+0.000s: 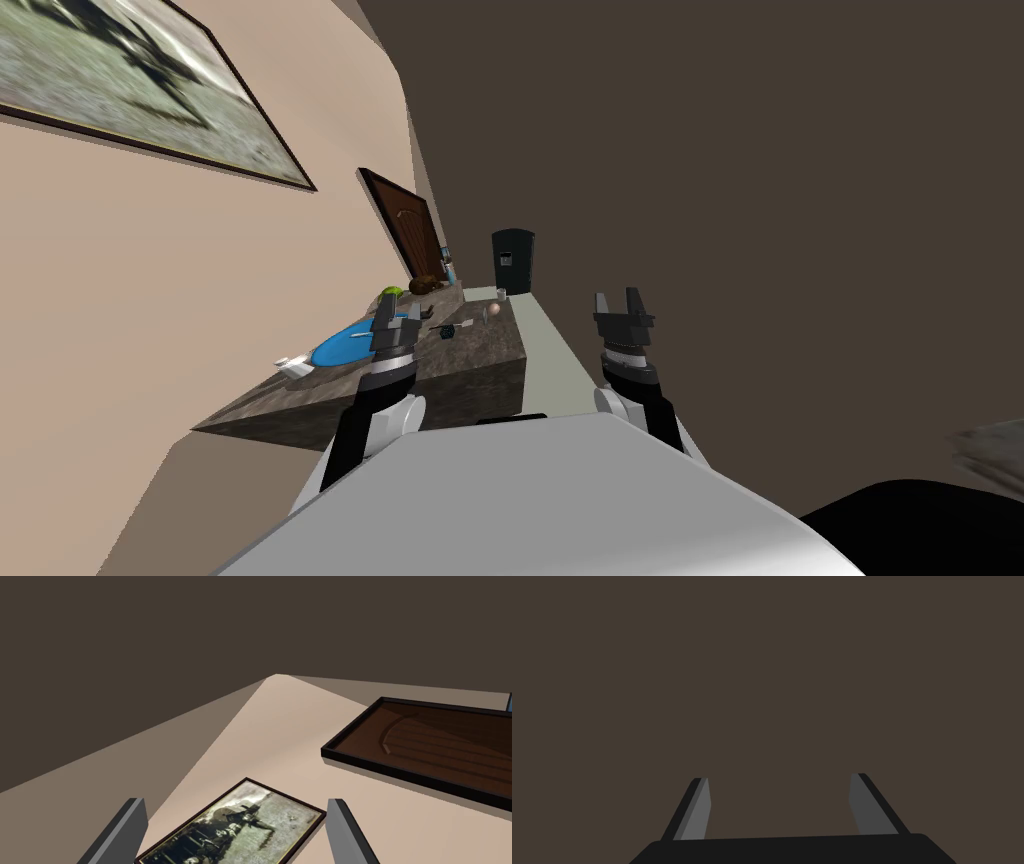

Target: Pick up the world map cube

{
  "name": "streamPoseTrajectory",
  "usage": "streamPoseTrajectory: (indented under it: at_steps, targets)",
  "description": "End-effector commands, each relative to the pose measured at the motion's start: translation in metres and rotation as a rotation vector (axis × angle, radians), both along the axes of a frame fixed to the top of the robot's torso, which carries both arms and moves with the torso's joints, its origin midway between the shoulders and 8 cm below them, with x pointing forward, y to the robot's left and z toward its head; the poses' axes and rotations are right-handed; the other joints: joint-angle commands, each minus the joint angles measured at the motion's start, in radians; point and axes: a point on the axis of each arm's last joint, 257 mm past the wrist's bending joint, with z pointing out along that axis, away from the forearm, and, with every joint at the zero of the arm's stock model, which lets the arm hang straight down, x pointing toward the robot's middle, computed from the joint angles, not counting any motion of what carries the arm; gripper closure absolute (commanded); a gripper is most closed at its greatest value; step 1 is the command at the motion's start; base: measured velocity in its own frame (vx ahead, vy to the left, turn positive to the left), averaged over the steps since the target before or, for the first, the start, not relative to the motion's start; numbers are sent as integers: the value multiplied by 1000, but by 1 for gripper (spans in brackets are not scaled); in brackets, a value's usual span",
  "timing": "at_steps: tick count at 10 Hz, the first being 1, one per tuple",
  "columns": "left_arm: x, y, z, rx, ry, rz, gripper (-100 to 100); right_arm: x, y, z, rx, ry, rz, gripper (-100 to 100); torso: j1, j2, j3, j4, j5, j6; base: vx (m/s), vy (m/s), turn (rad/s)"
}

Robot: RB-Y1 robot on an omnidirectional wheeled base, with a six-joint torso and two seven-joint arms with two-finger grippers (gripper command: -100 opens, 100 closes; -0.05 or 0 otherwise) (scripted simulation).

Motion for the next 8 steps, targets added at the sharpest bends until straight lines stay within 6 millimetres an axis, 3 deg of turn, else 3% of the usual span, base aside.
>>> streamPoseTrajectory:
  at_steps: [1,8]
  targets:
    - [10,-6,-4,5,27,-35,-100,0,0,0,0,0,0,0,0,0,0,0,0,0,-16,48,-23]
    - [59,-20,-31,-31,165,-142,-100,0,0,0,0,0,0,0,7,2,1,0,2,0,-30,96,-43]
